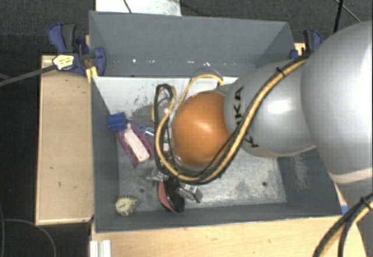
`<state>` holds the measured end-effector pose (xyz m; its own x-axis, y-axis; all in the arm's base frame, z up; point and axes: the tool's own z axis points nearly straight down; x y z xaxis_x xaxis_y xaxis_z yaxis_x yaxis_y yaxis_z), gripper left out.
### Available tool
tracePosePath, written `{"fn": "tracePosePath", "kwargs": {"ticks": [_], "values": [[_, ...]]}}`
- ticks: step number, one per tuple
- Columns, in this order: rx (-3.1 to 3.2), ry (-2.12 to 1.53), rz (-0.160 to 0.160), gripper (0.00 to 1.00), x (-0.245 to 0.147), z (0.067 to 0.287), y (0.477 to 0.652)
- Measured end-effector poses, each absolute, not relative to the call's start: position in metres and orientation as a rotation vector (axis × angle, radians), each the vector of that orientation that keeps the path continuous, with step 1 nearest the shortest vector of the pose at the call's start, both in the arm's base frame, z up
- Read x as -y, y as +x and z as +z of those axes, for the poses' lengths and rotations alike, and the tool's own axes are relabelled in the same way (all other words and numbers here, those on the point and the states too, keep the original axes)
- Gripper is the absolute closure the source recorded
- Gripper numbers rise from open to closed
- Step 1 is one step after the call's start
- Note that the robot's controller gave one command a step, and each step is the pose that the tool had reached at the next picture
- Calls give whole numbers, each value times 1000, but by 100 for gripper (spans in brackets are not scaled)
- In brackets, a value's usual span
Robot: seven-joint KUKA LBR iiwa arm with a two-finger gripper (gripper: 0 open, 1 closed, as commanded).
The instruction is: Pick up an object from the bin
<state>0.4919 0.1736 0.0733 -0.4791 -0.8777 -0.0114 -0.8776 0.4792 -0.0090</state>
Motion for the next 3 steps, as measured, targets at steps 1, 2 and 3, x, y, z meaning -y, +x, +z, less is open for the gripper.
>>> {"fn": "tracePosePath", "kwargs": {"ticks": [1, 2, 3], "values": [[-2693, -1585, -1, 100, -175, 73, 493], [-2823, -1362, 3, 100, -204, 104, 511], [-2827, -1345, 0, 100, -216, 219, 518]]}}
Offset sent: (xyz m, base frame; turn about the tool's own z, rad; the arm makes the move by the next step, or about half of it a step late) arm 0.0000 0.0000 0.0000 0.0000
